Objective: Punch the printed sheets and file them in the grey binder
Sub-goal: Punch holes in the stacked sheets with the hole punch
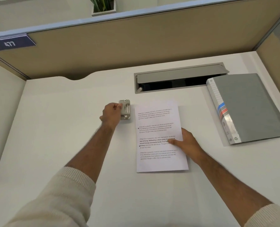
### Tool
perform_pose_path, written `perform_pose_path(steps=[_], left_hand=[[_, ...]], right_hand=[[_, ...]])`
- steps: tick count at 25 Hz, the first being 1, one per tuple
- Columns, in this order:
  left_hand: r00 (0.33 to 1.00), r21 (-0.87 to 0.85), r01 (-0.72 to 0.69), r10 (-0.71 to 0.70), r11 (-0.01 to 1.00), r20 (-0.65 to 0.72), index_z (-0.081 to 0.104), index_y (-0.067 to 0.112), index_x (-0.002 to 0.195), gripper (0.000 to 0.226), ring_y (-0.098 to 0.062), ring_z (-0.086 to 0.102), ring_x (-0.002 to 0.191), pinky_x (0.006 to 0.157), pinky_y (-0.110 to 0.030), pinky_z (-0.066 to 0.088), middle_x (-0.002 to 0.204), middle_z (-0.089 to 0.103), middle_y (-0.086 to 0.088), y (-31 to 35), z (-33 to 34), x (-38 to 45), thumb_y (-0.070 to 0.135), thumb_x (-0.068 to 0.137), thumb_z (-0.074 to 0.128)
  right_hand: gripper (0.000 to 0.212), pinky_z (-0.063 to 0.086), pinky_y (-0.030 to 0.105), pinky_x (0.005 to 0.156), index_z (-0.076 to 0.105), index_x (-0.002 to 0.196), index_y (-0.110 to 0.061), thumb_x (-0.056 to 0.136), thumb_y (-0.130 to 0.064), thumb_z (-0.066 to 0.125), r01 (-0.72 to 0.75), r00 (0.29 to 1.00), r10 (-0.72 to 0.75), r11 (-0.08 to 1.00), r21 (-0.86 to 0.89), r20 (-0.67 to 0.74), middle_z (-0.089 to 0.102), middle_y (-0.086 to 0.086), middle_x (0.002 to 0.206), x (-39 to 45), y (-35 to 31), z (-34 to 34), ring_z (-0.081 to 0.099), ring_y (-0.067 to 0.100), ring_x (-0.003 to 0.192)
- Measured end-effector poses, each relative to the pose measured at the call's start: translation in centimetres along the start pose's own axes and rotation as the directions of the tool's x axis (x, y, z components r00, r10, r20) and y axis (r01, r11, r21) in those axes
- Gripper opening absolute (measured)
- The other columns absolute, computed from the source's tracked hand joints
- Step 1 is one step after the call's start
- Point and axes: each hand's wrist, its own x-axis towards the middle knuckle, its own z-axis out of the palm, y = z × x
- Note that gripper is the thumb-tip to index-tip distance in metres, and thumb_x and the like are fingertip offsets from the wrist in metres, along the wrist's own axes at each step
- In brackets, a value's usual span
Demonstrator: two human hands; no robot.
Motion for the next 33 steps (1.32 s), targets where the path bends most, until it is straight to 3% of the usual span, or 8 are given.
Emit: perform_pose_path(steps=[8,14,17,23,26,29,33], left_hand=[[0.998,0.080,-0.027,0.031,0.996,-0.046,0.077,0.022,0.105,0.030,-0.030,0.069,0.110,0.110,-0.049,0.045,0.113,0.077,-0.002,3.1,1.6,7.5,0.044,0.103,0.057],[0.997,0.084,-0.027,0.033,0.996,-0.070,0.077,0.021,0.107,0.031,-0.029,0.069,0.110,0.112,-0.049,0.044,0.110,0.077,-0.003,4.6,3.1,12.0,0.045,0.102,0.058],[0.997,0.048,-0.033,0.036,0.998,-0.066,0.075,0.024,0.097,0.026,-0.029,0.070,0.104,0.110,-0.051,0.047,0.095,0.071,0.003,4.6,3.6,13.6,0.044,0.100,0.059],[1.000,-0.063,0.004,-0.006,0.998,-0.025,0.065,0.024,0.069,0.034,-0.030,0.074,0.098,0.105,-0.054,0.053,0.084,0.071,0.004,3.5,4.2,15.3,0.049,0.091,0.060],[0.998,-0.109,0.008,-0.014,0.994,-0.054,0.069,0.026,0.090,0.031,-0.027,0.072,0.104,0.105,-0.049,0.053,0.101,0.075,0.002,3.4,4.3,14.9,0.055,0.088,0.059],[0.992,-0.180,0.040,-0.061,0.983,-0.112,0.059,0.018,0.125,0.053,-0.024,0.065,0.110,0.106,-0.044,0.051,0.117,0.066,-0.001,3.0,4.1,13.0,0.058,0.091,0.064],[0.992,-0.238,0.014,-0.044,0.971,-0.119,0.056,0.018,0.122,0.050,-0.020,0.062,0.101,0.100,-0.042,0.053,0.103,0.058,0.007,0.4,3.8,9.0,0.056,0.092,0.067]], right_hand=[[0.047,0.056,0.044,0.102,0.065,0.129,-0.024,0.086,-0.019,0.084,-0.026,1.000,0.026,0.998,0.057,0.007,0.076,-0.012,0.120,2.0,-0.9,0.0,0.073,0.009,0.110],[0.046,0.056,0.043,0.102,0.065,0.129,-0.024,0.086,-0.021,0.084,-0.061,0.998,0.059,0.995,0.081,0.019,0.076,-0.011,0.121,2.9,-0.9,-0.1,0.073,0.009,0.111],[0.047,0.056,0.044,0.102,0.064,0.130,-0.022,0.087,-0.019,0.083,-0.068,0.998,0.066,0.993,0.093,0.025,0.075,-0.009,0.122,3.1,-0.8,0.0,0.072,0.011,0.112],[0.045,0.057,0.044,0.100,0.065,0.127,-0.023,0.086,-0.017,0.083,-0.084,0.996,0.083,0.992,0.096,0.005,0.076,-0.010,0.120,3.4,-0.5,0.2,0.074,0.011,0.110],[0.045,0.057,0.045,0.100,0.066,0.126,-0.024,0.086,-0.017,0.083,-0.084,0.996,0.085,0.992,0.095,-0.001,0.076,-0.010,0.120,3.3,-0.5,0.2,0.074,0.011,0.109],[0.045,0.057,0.047,0.100,0.066,0.127,-0.025,0.087,-0.018,0.083,-0.071,0.997,0.071,0.993,0.090,0.007,0.076,-0.009,0.122,3.0,-0.9,0.3,0.073,0.013,0.111],[0.045,0.056,0.049,0.101,0.065,0.128,-0.024,0.087,-0.019,0.083,-0.050,0.999,0.049,0.995,0.090,0.005,0.075,-0.009,0.123,2.1,-1.5,0.5,0.073,0.014,0.112]])
